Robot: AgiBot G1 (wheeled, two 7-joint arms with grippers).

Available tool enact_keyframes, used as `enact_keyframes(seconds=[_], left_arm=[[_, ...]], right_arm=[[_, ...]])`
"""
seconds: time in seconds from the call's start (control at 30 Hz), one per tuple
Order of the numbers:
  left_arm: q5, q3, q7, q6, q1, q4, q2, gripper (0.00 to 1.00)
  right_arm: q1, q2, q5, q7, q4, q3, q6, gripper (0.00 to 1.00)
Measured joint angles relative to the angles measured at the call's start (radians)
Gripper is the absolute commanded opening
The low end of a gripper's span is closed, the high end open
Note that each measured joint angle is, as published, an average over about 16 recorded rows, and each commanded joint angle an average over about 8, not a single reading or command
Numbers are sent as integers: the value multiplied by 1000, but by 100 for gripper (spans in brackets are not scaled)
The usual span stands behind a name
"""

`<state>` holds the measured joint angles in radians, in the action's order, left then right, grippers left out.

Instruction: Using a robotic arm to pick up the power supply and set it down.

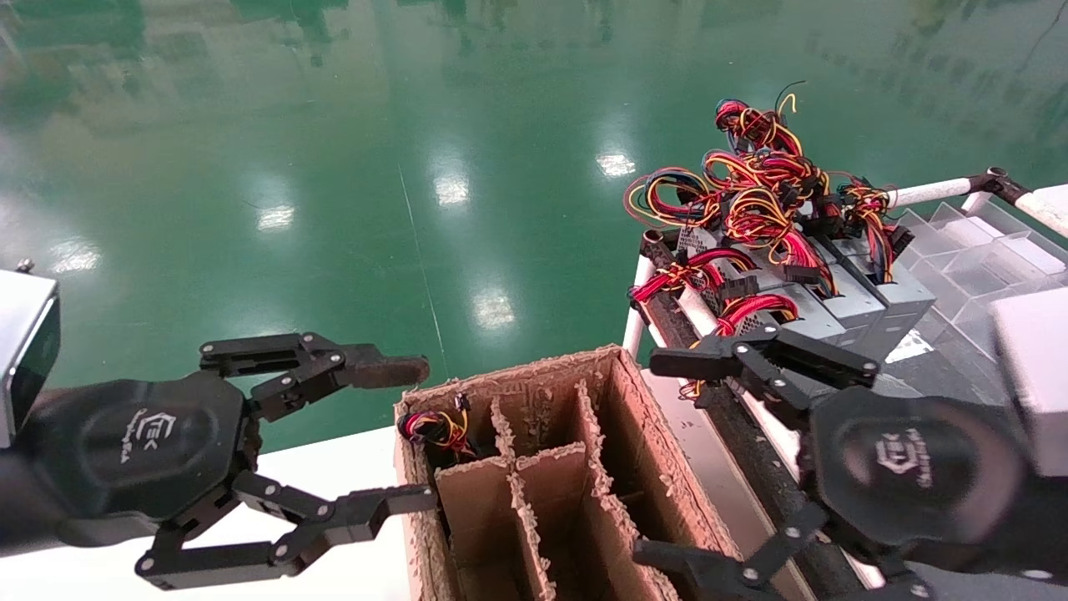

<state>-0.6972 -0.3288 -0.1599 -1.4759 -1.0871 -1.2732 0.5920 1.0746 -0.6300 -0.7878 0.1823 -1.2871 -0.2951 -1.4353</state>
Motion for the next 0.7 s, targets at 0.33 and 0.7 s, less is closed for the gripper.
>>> enact_keyframes(seconds=[0.33,0.7], left_arm=[[0,0,0,0,0,0,0,0],[0,0,0,0,0,0,0,0]], right_arm=[[6,-17,-27,13,5,-14,30,100],[22,-43,-62,25,17,-32,62,100]])
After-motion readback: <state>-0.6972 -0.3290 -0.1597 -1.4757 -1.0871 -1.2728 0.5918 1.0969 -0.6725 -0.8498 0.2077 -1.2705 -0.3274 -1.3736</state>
